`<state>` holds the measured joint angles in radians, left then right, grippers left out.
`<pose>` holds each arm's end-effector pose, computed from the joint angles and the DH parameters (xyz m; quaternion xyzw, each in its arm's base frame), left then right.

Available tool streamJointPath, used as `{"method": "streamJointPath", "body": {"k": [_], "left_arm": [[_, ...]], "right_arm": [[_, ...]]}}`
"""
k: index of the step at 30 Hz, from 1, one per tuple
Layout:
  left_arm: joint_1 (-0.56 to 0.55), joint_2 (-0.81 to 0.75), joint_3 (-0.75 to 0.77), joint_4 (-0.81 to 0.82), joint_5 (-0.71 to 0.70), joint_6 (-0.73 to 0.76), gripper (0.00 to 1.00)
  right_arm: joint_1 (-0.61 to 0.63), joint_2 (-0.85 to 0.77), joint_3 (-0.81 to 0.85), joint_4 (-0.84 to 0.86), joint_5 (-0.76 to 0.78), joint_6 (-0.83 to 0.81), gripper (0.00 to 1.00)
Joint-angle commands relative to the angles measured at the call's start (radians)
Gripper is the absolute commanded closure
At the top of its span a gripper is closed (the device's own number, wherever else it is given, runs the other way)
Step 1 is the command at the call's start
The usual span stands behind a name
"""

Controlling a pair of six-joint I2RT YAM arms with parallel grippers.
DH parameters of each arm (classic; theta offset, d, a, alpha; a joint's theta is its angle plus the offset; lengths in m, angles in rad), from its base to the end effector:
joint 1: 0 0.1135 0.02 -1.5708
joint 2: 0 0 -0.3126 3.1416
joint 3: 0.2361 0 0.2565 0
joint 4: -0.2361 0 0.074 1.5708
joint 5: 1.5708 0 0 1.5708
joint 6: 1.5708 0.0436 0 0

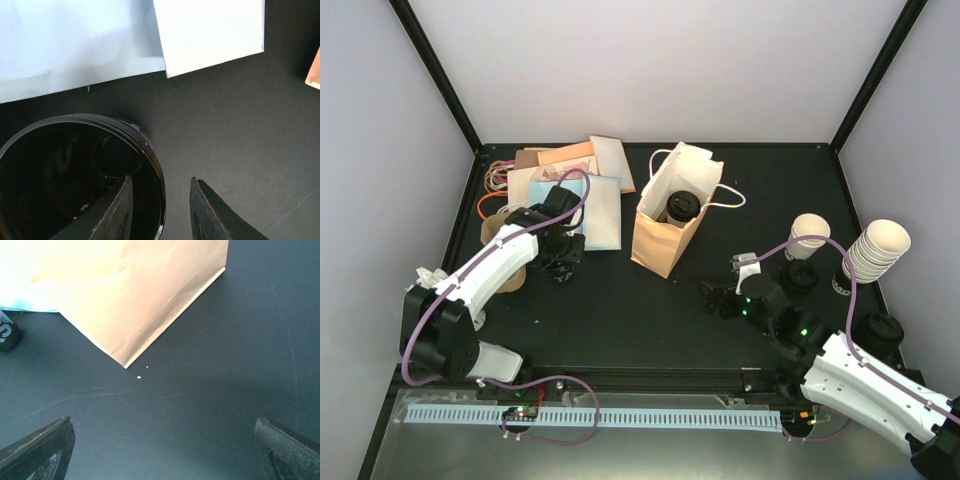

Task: Pack the takeout coffee

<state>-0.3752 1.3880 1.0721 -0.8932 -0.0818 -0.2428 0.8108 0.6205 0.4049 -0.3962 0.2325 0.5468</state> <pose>0.2436 -0.0921 0.2906 0.0577 0.9812 -0.0163 0.1834 0.0882 0.0782 0.2336 -0.0629 0.8806 0.2076 0.4213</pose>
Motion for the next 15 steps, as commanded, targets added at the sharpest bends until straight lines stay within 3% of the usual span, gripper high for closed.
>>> {"method": "streamJointPath", "body": {"k": [1,15], "left_arm": [[0.006,0.016,0.050,-0.030,-0.004,0.011,0.69],[0.005,-0.022,0.061,-0.066,-0.036,0.018,0.94]], "right_arm": [[-0.005,0.004,-0.006,0.028,0.006,-0.011,0.00],[-0.004,0.016,-0.008,0.027,0.005,-0.006,0.00]]}}
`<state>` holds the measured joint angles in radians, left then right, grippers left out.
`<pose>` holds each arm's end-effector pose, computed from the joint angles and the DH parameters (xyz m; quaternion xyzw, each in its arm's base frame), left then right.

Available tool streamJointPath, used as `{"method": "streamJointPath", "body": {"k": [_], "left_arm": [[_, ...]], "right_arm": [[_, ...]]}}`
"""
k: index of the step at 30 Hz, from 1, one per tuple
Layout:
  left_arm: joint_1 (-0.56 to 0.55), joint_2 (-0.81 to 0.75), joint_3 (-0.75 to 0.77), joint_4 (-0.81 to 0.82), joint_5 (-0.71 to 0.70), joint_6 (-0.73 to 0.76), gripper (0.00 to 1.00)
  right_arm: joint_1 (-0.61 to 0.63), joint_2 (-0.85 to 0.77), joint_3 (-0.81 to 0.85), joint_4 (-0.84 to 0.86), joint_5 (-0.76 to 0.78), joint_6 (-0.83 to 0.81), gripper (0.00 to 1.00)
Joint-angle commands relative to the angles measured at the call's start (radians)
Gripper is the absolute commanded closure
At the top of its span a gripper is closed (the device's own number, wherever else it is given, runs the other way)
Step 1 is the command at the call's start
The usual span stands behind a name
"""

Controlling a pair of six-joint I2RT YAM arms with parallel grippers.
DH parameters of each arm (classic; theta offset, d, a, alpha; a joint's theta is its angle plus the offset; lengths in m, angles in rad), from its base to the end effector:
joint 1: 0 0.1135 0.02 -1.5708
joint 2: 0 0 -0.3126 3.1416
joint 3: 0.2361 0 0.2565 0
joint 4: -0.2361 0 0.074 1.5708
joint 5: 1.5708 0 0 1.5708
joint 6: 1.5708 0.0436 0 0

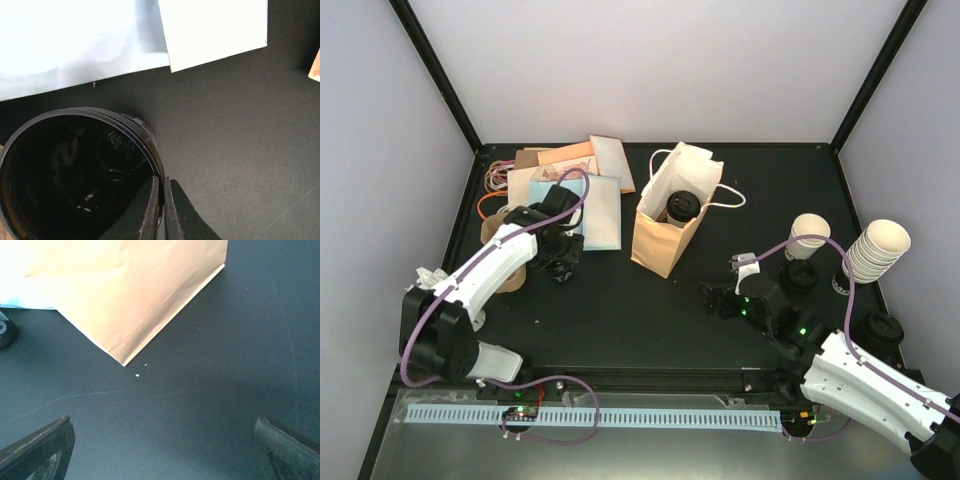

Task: Pack the takeout coffee

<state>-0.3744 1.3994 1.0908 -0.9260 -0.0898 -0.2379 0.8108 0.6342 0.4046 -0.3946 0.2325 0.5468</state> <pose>0.2446 -0.0919 0.2921 0.0597 0.9831 -0.0082 0.1727 0.0894 0.0794 0.2323 -0.0639 0.8833 0.2039 0.4172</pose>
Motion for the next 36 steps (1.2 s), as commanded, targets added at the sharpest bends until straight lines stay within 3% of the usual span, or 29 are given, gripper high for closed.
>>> {"method": "streamJointPath", "body": {"k": [1,15,16,20,23,36], "left_arm": [[0.004,-0.035,0.043,-0.037,-0.033,0.013,0.95],[-0.006,-0.049,0.076,-0.082,-0.074,0.028,0.98],[-0.006,-0.047,0.077,-0.082,-0.074,0.028,0.97],[-0.008,-0.039,0.074,-0.069,-0.042,0.031,0.70],[-0.007,-0.033,0.066,-0.046,-0.013,0.034,0.64],[-0.008,0.033,0.062,-0.035,-0.029,0.041,0.72]], "right_arm": [[-0.005,0.003,-0.007,0.026,0.004,-0.006,0.00],[-0.004,0.004,-0.006,0.023,0.006,-0.002,0.00],[-0.005,0.005,-0.006,0.023,0.007,-0.002,0.00],[-0.005,0.005,-0.006,0.022,0.005,-0.002,0.00],[-0.004,0.004,-0.006,0.022,0.004,-0.002,0.00],[-0.004,0.008,-0.006,0.021,0.012,0.001,0.00]]}}
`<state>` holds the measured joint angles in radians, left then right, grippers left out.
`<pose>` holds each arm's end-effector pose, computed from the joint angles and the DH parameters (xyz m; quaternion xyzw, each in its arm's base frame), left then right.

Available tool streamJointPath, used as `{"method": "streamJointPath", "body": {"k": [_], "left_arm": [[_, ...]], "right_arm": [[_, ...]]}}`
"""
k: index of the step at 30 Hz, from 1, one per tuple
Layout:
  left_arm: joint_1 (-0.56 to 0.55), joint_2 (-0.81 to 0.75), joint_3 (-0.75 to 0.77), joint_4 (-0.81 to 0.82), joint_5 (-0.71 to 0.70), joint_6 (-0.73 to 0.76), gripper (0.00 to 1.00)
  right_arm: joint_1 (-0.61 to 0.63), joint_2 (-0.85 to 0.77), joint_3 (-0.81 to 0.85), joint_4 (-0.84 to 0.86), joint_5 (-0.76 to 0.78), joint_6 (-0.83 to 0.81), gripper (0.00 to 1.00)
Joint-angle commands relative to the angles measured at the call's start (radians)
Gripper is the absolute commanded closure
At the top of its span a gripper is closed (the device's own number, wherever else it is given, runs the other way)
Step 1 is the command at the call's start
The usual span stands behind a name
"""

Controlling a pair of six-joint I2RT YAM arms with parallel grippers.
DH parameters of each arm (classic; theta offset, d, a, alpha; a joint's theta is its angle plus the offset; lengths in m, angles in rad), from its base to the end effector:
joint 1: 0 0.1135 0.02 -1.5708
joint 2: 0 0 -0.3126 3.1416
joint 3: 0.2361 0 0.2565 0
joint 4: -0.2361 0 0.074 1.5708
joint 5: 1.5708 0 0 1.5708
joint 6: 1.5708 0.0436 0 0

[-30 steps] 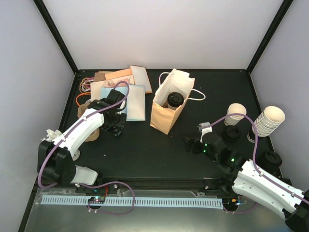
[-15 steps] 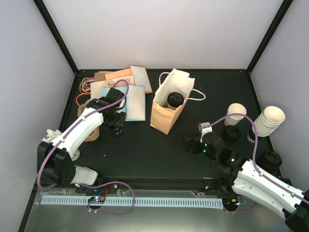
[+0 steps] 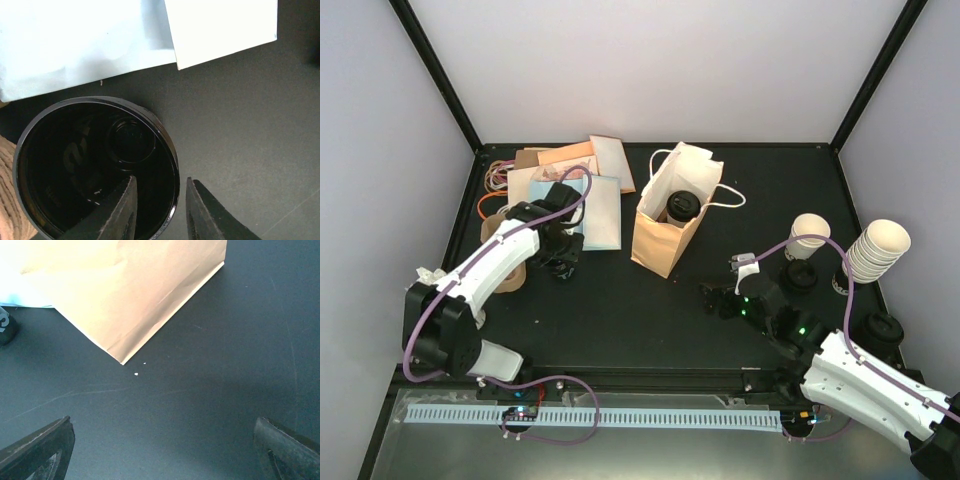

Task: Pack the takeout coffee

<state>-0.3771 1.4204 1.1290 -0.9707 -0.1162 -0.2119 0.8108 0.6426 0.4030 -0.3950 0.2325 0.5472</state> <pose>0.2482 -0.0928 0.2966 0.0725 0.9838 0.0104 0.1635 0.0900 0.0801 0.2309 -0.0646 0.8856 0.2009 0.4138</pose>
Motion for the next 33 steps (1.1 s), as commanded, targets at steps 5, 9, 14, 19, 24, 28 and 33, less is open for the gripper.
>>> {"method": "streamJointPath", "body": {"k": [5,9,14,19,24,28,33], "left_arm": [[-0.006,0.017,0.023,0.007,-0.009,0.017,0.83],[-0.008,0.030,0.022,0.002,-0.008,0.020,0.85],[-0.014,0.032,0.021,-0.003,-0.018,0.020,0.88],[-0.020,0.025,0.035,-0.020,-0.037,0.021,0.98],[-0.032,0.022,0.064,-0.053,-0.076,0.022,0.95],[-0.037,0.030,0.073,-0.064,-0.079,0.022,0.89],[-0.043,0.038,0.073,-0.061,-0.071,0.018,0.89]], "right_arm": [[-0.004,0.002,-0.001,0.022,0.020,0.000,0.00],[-0.004,0.005,0.000,0.021,0.020,0.000,0.00],[-0.005,0.004,0.000,0.019,0.019,0.000,0.00],[-0.004,-0.002,0.000,0.018,0.026,0.002,0.00],[-0.005,0.000,0.000,0.019,0.023,0.002,0.00],[-0.005,0.006,0.001,0.021,0.021,0.000,0.00],[-0.004,0.008,0.001,0.021,0.020,0.000,0.00]]}}
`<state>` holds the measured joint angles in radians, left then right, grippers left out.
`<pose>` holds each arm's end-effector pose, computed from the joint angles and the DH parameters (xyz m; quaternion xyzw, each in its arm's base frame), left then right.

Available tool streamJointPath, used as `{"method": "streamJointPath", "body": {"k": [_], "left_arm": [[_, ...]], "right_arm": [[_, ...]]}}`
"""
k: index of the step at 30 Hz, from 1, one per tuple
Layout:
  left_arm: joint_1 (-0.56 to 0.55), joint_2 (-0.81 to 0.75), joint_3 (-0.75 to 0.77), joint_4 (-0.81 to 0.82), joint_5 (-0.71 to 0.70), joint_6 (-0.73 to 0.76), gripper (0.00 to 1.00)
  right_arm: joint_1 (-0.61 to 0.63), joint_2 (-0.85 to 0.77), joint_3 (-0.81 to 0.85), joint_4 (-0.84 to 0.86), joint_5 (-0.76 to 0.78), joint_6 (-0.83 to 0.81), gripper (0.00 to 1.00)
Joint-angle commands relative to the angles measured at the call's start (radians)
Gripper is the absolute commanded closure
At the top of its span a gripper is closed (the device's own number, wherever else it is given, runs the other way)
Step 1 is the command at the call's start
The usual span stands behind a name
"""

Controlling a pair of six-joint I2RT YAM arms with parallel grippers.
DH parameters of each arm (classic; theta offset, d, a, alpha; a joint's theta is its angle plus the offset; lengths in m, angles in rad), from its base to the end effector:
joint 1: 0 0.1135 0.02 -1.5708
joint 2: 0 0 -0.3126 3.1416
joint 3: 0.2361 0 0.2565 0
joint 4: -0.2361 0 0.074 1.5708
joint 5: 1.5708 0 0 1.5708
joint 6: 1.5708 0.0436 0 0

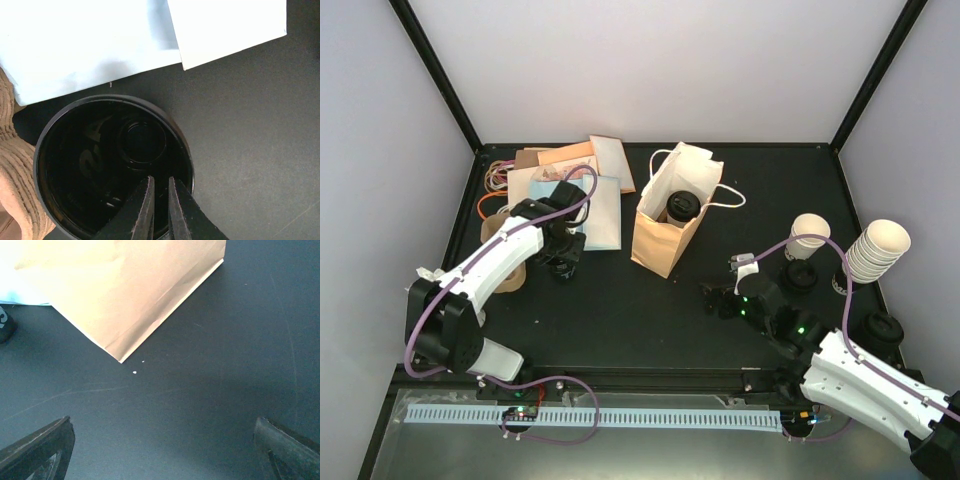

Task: Pack the takeout coffee

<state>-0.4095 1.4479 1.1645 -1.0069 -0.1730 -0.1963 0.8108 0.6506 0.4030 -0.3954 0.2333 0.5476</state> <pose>0.2509 -0.1007 0.2992 0.0930 0.9822 0.0401 0.1584 0.0906 0.0807 0.2301 -0.0649 0.8874 0.1982 0.4112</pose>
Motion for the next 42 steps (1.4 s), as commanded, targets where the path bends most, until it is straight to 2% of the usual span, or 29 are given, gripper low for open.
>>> {"method": "streamJointPath", "body": {"k": [1,4,9,12,14,21,32,42], "left_arm": [[-0.012,0.012,0.036,-0.023,-0.012,0.002,0.89],[-0.017,0.021,0.035,-0.021,-0.010,-0.001,0.89],[-0.024,0.024,0.032,-0.012,0.010,-0.002,0.75],[-0.026,0.027,0.030,0.001,0.018,-0.003,0.73],[-0.028,0.034,0.025,0.006,0.016,-0.004,0.75],[-0.035,0.040,0.016,0.006,-0.015,-0.015,0.96],[-0.073,0.043,0.073,-0.087,-0.116,-0.024,0.97],[-0.099,0.045,0.125,-0.159,-0.151,-0.033,0.97]], "right_arm": [[-0.004,0.000,0.002,0.021,0.020,0.000,0.00],[-0.004,0.000,0.002,0.021,0.020,0.001,0.00],[-0.004,0.002,0.002,0.020,0.018,0.000,0.00],[-0.004,0.005,0.001,0.023,0.017,0.001,0.00],[-0.005,0.006,0.002,0.020,0.017,0.000,0.00],[-0.004,0.000,0.000,0.020,0.016,0.004,0.00],[-0.005,0.010,0.000,0.021,0.013,0.003,0.00],[-0.005,0.020,0.000,0.026,-0.002,0.001,0.00]]}}
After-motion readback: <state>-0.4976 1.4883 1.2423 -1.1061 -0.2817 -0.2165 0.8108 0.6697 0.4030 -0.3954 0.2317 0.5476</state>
